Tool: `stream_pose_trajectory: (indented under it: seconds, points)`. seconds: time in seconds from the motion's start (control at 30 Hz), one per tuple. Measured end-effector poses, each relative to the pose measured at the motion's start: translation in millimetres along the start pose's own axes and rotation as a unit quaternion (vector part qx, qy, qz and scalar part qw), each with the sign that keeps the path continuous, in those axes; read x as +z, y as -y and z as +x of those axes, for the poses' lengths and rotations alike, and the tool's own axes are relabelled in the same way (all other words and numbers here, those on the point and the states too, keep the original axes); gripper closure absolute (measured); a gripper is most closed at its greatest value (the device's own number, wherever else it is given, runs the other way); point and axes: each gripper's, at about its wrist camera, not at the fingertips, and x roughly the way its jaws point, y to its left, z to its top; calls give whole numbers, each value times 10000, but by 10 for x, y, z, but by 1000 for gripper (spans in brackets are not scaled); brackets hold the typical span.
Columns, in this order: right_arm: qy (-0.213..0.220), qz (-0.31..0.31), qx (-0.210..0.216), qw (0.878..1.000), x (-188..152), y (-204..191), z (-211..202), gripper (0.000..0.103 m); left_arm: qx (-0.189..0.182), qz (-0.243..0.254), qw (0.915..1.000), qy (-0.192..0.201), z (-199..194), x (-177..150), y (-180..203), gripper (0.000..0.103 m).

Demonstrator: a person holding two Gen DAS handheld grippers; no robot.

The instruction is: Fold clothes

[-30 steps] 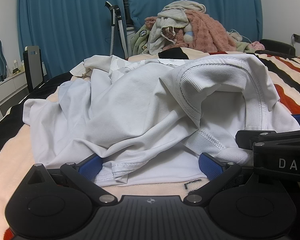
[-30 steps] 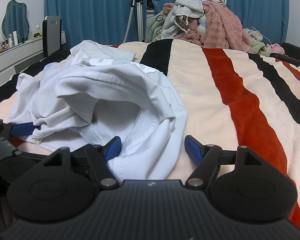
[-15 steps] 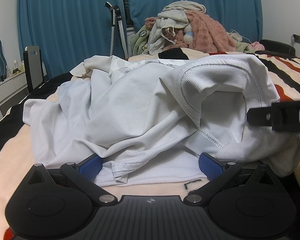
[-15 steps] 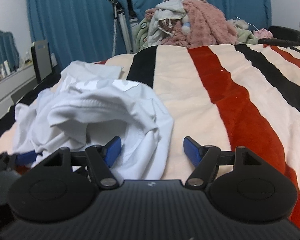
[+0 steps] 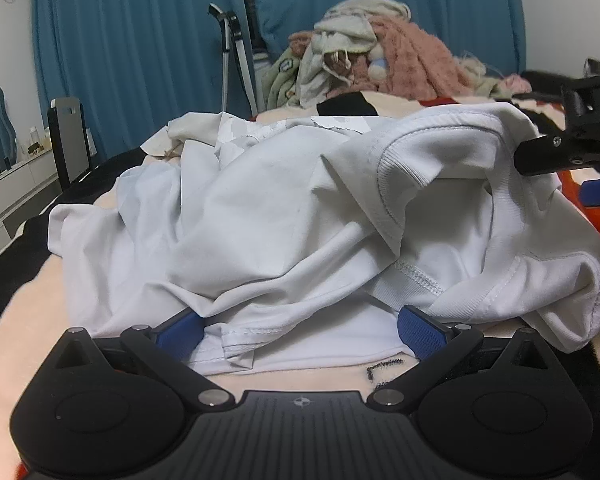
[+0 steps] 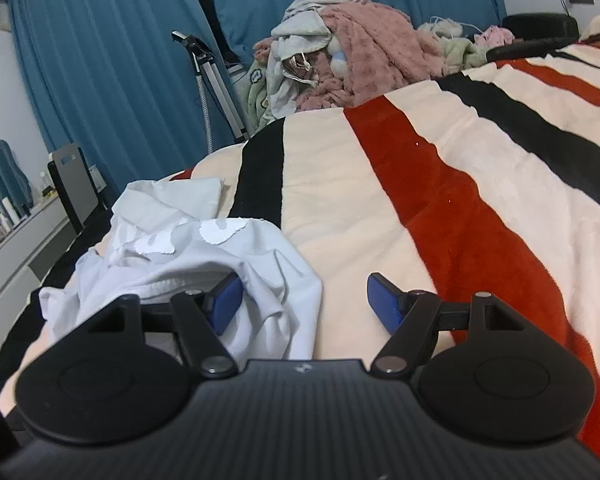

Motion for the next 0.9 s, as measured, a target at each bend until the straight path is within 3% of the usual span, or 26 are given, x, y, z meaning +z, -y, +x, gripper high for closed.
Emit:
stream_pose_trajectory:
  seconds: [0.13, 0.3, 0.53, 0.63, 0.73, 0.9]
  points:
    - [10, -15, -96, 10000, 22, 37, -21, 32, -168, 458, 9986, -202, -261, 118, 15, 2]
    - [-108, 202, -113, 9997, 60, 94, -5, 32, -594, 418, 9953, 641, -843, 179, -107, 0]
    - [-110, 283, -69, 9995, 80, 86, 12, 32, -549, 769, 9931, 695, -410, 365, 175, 1]
    - [-128, 290, -97, 9994, 71, 103, 33, 32, -185, 736, 9931, 899, -199, 434, 171, 1]
    - [-181, 285, -102, 9994, 47, 123, 70, 32, 242, 141, 9931, 1135, -145, 554, -98, 1]
    - [-55, -119, -120, 9998, 45, -13, 97, 31, 549, -507, 9805, 1820, -347, 686, -409, 0]
